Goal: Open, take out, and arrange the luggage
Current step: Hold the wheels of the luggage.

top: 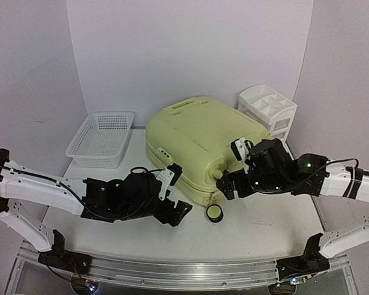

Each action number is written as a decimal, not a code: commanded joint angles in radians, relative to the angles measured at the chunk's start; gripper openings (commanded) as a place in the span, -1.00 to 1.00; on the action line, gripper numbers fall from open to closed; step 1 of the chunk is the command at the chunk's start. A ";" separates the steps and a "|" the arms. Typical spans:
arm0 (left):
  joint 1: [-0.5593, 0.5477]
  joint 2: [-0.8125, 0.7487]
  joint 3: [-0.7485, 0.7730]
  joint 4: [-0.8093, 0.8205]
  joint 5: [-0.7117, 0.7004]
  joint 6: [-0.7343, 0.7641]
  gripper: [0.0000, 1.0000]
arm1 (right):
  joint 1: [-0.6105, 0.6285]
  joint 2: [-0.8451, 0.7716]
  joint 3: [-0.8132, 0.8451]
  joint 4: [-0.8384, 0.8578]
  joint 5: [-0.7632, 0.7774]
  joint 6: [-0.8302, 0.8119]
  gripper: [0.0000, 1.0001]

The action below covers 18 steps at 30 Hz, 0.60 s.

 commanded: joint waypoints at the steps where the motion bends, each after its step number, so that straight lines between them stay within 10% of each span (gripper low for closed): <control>1: 0.004 0.028 0.042 0.011 0.004 -0.014 0.84 | -0.002 0.062 0.086 0.015 -0.037 -0.045 0.97; 18: 0.005 0.070 0.052 0.011 -0.011 -0.018 0.66 | -0.001 0.185 0.128 0.013 0.023 -0.071 0.22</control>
